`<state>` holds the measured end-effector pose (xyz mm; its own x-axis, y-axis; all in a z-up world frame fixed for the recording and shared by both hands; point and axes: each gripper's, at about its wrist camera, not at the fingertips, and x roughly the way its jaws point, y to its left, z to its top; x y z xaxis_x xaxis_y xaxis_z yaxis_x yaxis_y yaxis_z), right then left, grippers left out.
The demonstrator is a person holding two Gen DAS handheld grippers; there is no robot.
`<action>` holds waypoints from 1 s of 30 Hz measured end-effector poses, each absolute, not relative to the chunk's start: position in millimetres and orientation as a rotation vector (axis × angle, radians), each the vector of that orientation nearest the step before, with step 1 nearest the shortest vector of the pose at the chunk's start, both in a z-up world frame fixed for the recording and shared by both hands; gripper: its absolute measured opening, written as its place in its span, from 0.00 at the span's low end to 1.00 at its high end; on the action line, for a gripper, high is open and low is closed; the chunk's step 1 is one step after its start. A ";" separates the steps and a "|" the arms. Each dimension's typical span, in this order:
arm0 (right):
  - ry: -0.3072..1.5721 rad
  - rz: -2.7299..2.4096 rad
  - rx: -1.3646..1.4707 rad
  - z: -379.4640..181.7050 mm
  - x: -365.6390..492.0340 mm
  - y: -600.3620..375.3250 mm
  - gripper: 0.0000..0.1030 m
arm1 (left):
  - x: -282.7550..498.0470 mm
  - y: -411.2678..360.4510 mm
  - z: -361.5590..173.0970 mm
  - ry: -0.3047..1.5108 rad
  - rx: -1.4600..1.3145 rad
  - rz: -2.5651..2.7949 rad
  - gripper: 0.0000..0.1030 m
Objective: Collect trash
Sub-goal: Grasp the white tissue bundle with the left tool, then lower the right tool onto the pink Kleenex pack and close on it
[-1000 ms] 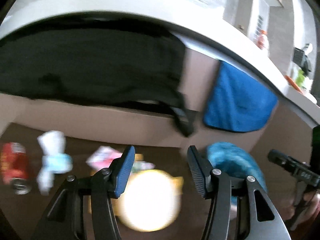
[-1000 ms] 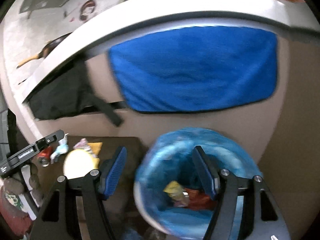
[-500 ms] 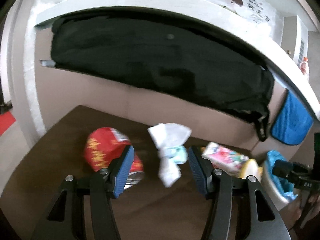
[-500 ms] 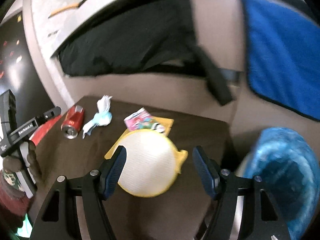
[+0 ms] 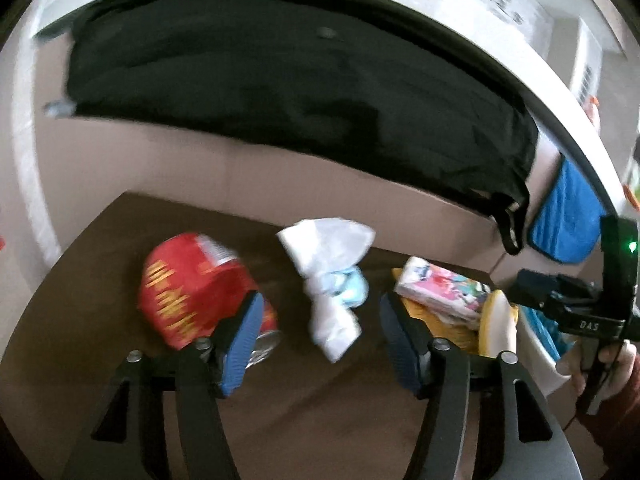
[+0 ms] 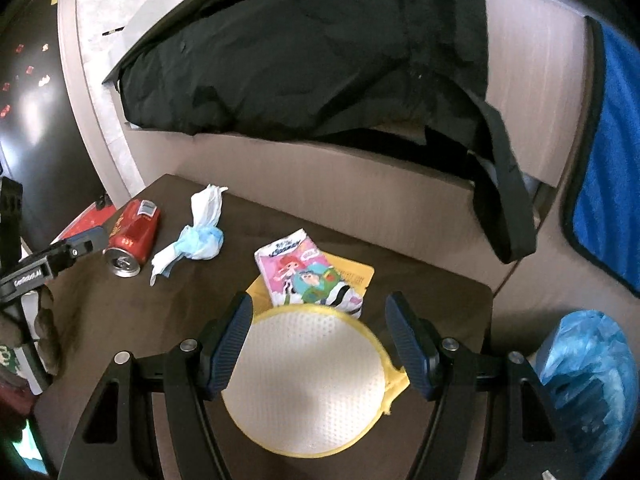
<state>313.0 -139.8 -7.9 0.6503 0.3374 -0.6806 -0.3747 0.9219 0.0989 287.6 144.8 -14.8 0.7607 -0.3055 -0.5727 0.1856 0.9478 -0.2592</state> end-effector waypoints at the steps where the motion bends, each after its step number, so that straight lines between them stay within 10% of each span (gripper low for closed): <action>1: 0.758 0.397 -0.054 -6.8 313.1 -140.9 0.64 | 295.4 135.1 -15.4 0.653 -0.169 -0.269 0.62; 15: 0.759 0.396 0.005 -10.3 308.8 -177.8 0.64 | 377.7 81.1 -59.4 0.846 -0.105 -0.122 0.50; 30: 0.898 0.560 -0.013 -40.3 285.1 -128.5 0.64 | 291.7 130.9 -16.2 0.691 -0.158 -0.189 0.44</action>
<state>285.1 -128.5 -40.3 0.4903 0.4557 -0.7429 -0.4663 0.8573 0.2181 291.7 130.9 -16.2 0.7545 -0.2242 -0.6168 0.1199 0.9711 -0.2063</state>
